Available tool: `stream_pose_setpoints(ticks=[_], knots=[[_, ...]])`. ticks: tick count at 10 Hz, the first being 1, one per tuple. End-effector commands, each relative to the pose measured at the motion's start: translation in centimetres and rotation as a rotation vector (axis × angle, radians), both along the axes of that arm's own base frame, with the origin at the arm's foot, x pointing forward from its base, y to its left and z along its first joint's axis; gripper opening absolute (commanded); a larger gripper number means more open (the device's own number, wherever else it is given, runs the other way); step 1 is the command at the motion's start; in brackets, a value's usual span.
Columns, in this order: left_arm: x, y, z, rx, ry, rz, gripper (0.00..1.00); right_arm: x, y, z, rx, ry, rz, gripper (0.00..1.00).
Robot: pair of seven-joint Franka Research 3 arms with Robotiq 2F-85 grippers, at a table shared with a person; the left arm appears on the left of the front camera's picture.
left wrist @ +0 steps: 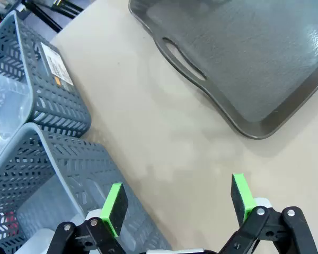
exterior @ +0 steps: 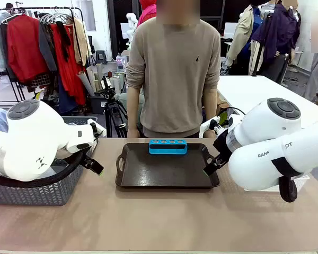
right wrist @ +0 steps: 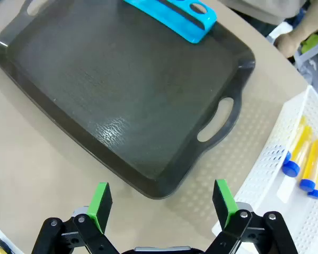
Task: Prepare the laboratory tools.
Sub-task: Pick up one Large Measuring Cup and place it on the Handle tray.
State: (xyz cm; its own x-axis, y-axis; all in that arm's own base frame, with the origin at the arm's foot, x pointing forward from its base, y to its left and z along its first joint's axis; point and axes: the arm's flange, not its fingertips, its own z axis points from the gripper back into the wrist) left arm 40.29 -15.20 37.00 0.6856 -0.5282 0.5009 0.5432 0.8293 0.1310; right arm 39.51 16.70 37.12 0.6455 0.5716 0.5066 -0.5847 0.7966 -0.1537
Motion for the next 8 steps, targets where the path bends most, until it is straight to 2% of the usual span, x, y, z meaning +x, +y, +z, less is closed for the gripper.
stream_pose_setpoints(ticks=[1, 8], knots=[[0.0, 0.0, 0.01, 0.0, 0.0, 0.0, 1.0, 0.0, 0.0, 0.01, 0.0, 0.0, 0.0, 1.0], [0.0, 0.0, 0.01, 0.0, 0.0, 0.0, 1.0, 0.0, 0.0, 0.01, 0.0, 0.0, 0.0, 1.0]])
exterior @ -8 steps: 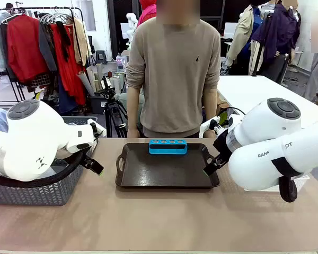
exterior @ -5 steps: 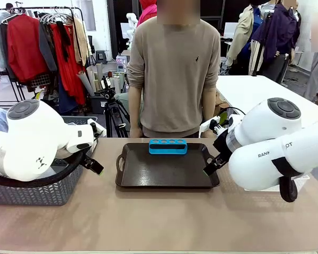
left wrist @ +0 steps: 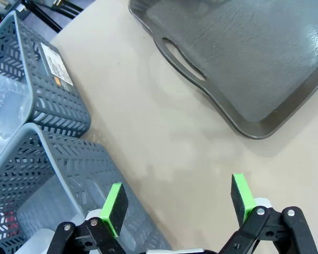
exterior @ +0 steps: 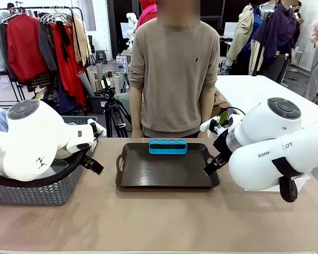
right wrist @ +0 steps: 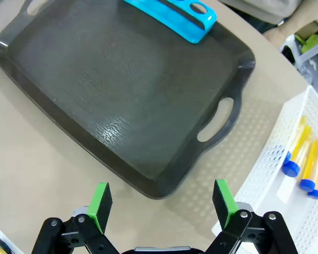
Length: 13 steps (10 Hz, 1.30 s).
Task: Prepare the laboratory tools.
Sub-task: Pick up one Large Measuring Cup and place it on the Handle tray.
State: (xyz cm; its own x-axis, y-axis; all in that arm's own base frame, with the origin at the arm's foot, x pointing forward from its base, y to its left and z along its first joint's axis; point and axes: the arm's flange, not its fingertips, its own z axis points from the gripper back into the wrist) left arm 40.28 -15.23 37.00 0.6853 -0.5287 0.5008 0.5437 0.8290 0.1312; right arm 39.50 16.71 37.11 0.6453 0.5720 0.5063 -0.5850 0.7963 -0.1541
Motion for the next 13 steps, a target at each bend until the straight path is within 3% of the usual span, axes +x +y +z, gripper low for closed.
stream_pose_setpoints(ticks=[1, 10, 12, 13], knots=[[0.0, 0.0, 0.0, 0.0, 0.0, 0.001, 1.0, 0.0, 0.0, 0.0, 0.001, 0.0, 0.0, 1.0], [0.0, 0.0, 0.0, 0.0, 0.0, 0.0, 1.0, 0.0, 0.0, 0.0, 0.0, 0.0, 0.0, 1.0], [0.0, -0.4, 1.4, 0.03, 0.066, 0.011, 1.0, -0.7, 1.1, 0.8, 0.007, 0.065, 0.043, 1.0], [0.0, -0.3, 2.3, 0.036, 0.077, -0.008, 1.0, -0.7, 1.4, 1.2, 0.009, 0.038, 0.05, 1.0]])
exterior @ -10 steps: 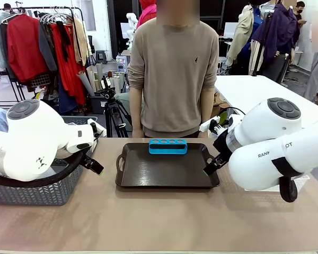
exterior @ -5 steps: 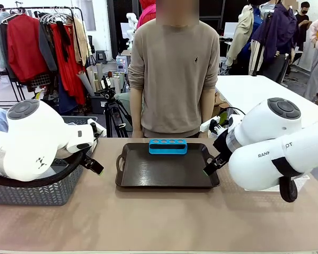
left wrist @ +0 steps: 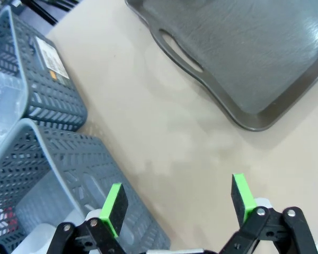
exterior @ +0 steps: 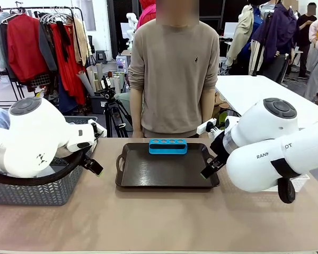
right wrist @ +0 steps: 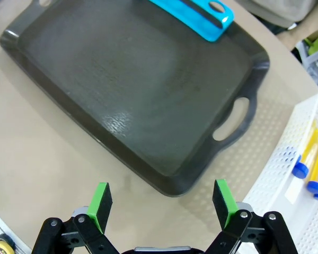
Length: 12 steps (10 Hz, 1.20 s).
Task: Prepare the laboratory tools.
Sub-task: Pick up one Large Measuring Cup and place it on the Handle tray.
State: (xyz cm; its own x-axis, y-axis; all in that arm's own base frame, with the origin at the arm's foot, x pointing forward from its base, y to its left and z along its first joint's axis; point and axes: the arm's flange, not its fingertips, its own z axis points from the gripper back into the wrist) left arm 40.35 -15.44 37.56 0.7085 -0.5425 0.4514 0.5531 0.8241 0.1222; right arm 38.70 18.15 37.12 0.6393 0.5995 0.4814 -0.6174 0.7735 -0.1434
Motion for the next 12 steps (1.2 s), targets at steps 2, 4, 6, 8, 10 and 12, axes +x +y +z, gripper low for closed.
stream_pose_setpoints(ticks=[2, 4, 6, 8, 10, 12], knots=[[0.0, -0.5, 4.2, -0.015, 0.02, -0.019, 1.0, 0.1, 0.4, 3.6, 0.045, 0.036, 0.049, 1.0], [0.3, 0.1, 7.5, -0.077, 0.031, -0.096, 1.0, -0.1, 1.0, 7.2, 0.056, 0.098, 0.076, 1.0], [0.5, 0.9, 11.4, -0.108, -0.001, -0.194, 1.0, 0.7, -0.4, 12.5, 0.156, 0.128, 0.094, 1.0], [1.0, 1.9, 14.3, -0.125, -0.055, -0.224, 1.0, 1.2, -2.1, 15.1, 0.223, 0.133, 0.096, 1.0], [1.7, 2.5, 15.6, -0.154, -0.029, -0.242, 1.0, 1.6, -4.4, 16.7, 0.262, 0.117, 0.08, 1.0], [0.9, 2.1, 15.9, -0.116, -0.063, -0.208, 1.0, 2.0, -5.5, 16.1, 0.259, 0.045, 0.037, 1.0]])
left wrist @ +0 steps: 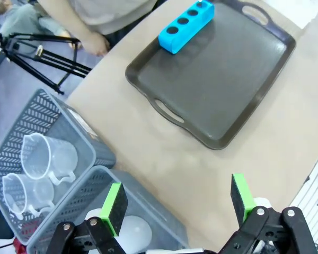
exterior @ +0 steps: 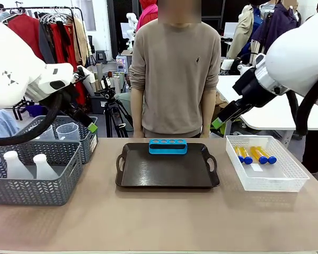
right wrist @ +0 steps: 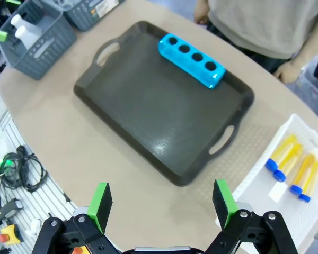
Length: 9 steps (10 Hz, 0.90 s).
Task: Prepare the laboratory tools.
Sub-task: Pick up one Large Measuring Cup and place it on the Handle tray.
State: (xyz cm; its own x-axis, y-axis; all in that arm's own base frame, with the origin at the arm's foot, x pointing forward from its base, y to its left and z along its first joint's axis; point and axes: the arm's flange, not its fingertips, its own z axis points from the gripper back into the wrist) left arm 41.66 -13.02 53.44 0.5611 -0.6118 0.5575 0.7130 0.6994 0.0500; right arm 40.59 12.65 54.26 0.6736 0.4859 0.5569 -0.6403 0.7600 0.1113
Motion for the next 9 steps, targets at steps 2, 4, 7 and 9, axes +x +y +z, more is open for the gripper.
stream_pose_setpoints(ticks=[2, 4, 7, 9], knots=[[-0.4, -0.4, 0.0, 0.014, -0.018, 0.007, 1.0, -0.4, 0.9, 0.1, 0.001, 0.015, 0.021, 1.0], [-0.2, -0.4, 0.1, 0.011, -0.006, -0.004, 1.0, -0.4, 0.9, 0.1, 0.001, 0.015, 0.021, 1.0], [-0.4, 0.3, 4.4, -0.095, 0.082, -0.24, 1.0, -0.4, -0.1, 3.3, 0.077, 0.074, 0.103, 1.0], [0.5, 0.7, 6.4, -0.079, 0.027, -0.278, 1.0, 0.5, -1.3, 5.9, 0.095, 0.102, 0.147, 1.0]])
